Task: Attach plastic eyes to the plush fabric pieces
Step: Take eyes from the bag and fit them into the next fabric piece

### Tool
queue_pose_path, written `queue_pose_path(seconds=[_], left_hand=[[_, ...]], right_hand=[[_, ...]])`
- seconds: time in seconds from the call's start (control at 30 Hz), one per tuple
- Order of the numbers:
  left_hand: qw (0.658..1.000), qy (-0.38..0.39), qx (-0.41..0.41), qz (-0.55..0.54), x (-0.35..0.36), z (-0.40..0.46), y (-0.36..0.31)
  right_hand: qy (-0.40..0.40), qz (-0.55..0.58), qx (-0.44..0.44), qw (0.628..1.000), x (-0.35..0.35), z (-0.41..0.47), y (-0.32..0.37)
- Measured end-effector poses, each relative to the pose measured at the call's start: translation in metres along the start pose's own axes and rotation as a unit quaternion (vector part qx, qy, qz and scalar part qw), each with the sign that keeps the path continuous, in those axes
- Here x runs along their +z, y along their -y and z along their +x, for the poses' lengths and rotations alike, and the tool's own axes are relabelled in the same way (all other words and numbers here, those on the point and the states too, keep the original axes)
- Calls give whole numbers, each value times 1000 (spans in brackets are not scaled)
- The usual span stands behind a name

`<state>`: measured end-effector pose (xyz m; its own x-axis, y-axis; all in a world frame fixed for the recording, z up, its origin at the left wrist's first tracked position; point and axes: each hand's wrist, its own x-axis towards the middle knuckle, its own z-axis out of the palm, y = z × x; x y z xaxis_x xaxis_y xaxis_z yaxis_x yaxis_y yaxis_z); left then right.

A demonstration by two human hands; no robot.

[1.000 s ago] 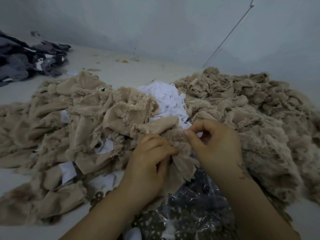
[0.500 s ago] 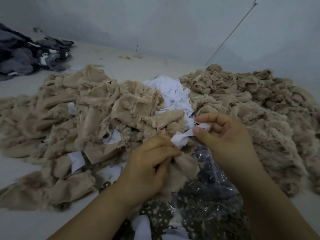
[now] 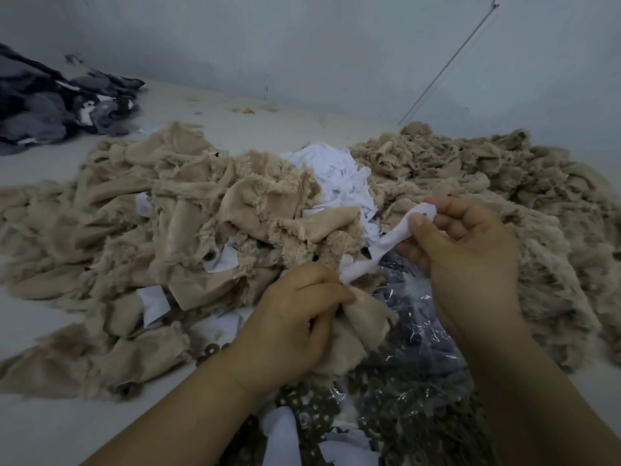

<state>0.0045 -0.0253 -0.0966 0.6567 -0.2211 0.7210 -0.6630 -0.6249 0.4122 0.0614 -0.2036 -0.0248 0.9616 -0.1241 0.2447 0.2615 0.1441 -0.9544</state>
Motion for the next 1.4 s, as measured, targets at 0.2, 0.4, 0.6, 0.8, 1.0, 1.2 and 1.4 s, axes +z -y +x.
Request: queue_pose_path(seconds=[0.2,0.4,0.6,0.8,1.0,1.2,1.4], left_hand=[[999,25,-32,25,-1,0,4],[1000,12,0,6,-9,6,-2],[979,12,-45,-196,-26,4,-13],[971,15,-80,-224,-23,4,-17],[984,18,-78,-160,-18,4,-13],[991,9,-63,-115,-15,5,-10],[997,-42,-53,-42,-9,2,-6]], right_hand=[[-11,45,-30,998,-4,5,3],[131,-39,57,989,4,-5,-1],[195,-83,73,975,4,-8,-2],[161,-132,-19,978,6,-11,-6],[214,-52,45,974,10,-13,-6],[229,32,120,965,12,-10,-8],[269,52,173,946,10,-12,-7]])
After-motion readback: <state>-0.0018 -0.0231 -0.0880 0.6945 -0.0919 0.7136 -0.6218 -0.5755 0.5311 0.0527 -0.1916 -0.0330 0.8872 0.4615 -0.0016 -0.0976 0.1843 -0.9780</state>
